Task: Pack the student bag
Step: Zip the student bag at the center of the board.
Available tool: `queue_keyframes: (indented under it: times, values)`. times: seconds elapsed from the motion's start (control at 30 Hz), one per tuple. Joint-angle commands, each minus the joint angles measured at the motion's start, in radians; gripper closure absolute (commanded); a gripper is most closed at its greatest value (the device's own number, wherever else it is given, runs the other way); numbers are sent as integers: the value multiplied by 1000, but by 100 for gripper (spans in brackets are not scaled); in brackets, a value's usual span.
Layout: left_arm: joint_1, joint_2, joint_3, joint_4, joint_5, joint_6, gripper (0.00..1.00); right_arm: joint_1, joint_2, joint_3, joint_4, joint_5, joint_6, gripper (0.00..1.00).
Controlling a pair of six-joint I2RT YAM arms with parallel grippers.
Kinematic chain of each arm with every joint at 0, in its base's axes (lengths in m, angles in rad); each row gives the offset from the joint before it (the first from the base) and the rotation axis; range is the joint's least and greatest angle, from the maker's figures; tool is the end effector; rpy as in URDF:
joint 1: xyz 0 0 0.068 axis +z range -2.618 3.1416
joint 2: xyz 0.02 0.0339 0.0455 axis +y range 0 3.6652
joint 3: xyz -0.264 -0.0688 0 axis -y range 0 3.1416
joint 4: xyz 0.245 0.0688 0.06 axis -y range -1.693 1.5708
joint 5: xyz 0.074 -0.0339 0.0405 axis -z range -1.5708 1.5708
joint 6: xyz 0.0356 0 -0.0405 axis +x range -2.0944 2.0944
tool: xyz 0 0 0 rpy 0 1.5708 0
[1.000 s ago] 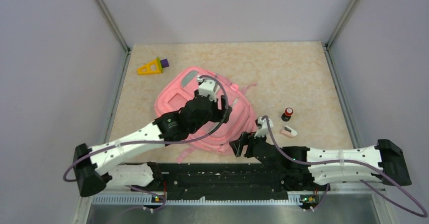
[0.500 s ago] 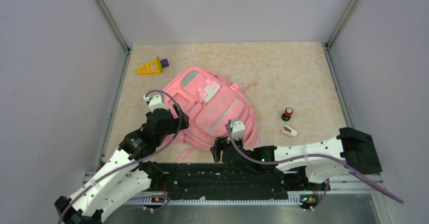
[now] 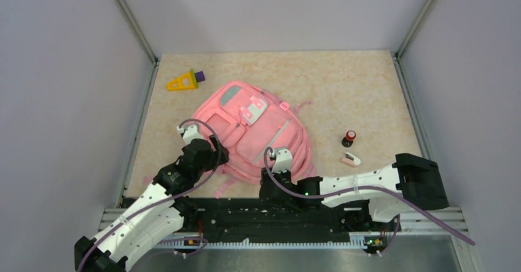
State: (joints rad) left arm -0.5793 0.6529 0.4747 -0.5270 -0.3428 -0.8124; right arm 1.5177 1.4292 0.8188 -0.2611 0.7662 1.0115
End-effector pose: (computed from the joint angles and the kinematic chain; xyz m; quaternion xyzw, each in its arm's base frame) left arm 0.1270 -0.0688 0.2198 -0.1751 0.8801 -0.1461 0.4164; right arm 0.0396 0.2803 0.2073 -0.0942 0.8757 0.1971 0.4306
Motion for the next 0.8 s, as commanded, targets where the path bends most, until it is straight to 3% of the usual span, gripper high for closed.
queue_keyframes:
  times: [0.0,0.2,0.33,0.43,0.6,0.77]
  values:
    - [11,-20,-33,113,-25,-29,23,13,31,48,-44,48,24,55]
    - [23,11,-56,186,-30,-12,41,12,47,57,-29,61,8,71]
    - [40,38,-76,234,-52,-8,60,13,40,45,-34,73,7,84]
    - [65,62,-84,267,-46,9,77,12,33,40,-81,86,31,100]
    - [121,112,-56,296,-36,62,100,-6,22,28,-162,87,59,100]
    - [193,151,-29,311,-8,108,100,-98,-29,-31,-134,1,-3,100]
